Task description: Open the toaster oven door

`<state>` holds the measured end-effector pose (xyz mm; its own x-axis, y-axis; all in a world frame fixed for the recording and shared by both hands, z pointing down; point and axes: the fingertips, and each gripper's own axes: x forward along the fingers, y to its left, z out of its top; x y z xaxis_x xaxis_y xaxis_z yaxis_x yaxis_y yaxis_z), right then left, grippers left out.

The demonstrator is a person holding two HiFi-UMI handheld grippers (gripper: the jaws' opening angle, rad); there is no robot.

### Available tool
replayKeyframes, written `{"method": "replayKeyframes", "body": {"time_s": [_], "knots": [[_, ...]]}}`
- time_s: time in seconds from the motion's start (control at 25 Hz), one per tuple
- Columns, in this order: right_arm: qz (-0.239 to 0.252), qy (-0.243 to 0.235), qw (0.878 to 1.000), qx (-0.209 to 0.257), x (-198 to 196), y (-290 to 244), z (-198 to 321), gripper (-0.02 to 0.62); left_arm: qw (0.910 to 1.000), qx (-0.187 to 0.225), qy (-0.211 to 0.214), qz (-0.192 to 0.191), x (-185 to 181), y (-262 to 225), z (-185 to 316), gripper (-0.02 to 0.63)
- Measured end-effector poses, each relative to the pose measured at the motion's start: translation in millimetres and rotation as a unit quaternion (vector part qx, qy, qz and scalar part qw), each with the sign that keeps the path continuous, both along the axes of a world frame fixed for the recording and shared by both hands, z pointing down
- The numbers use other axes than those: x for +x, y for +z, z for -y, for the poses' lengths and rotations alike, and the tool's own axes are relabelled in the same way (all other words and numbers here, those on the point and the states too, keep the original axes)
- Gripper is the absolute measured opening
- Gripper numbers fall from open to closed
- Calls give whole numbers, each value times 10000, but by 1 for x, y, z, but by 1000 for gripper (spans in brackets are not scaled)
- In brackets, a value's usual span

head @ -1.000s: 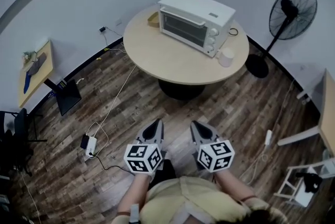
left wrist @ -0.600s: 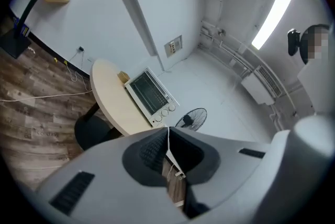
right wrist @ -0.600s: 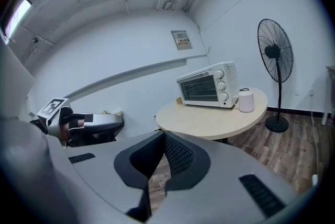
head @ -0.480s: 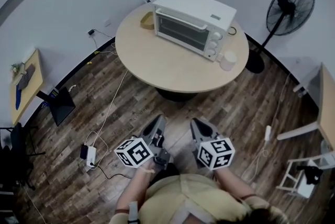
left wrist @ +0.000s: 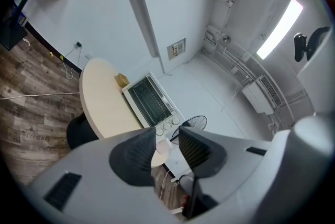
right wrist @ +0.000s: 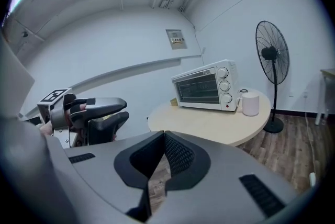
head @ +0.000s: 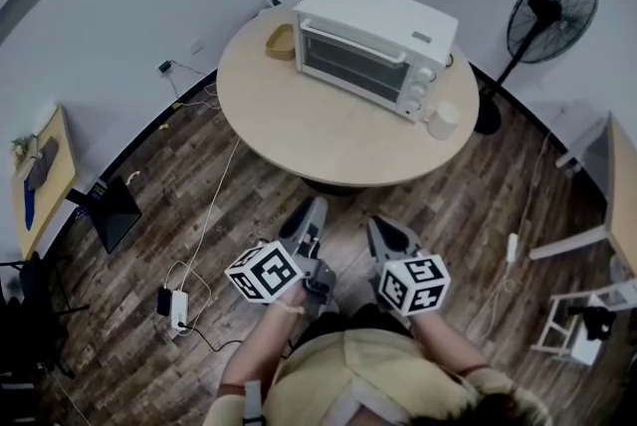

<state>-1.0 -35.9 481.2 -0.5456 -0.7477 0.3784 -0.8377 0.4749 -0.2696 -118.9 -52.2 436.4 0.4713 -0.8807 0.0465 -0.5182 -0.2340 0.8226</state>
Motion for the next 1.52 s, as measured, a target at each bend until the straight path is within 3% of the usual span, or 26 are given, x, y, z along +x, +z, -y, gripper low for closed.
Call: {"method": "replayKeyframes", "body": {"time_s": [0.44,0.84,1.52], "knots": [[-244,163,9995,-82,6,6,27,3,9982,135,-150,-567,4,-21,62,158],[-94,99,9999,84,12,-3,103,3,9980,23,-269,-578,2,-22,142,160],[-87,-272,9995,130,33,-8,206,3,9972,76,-389,-632,35,-47,271,160]]}}
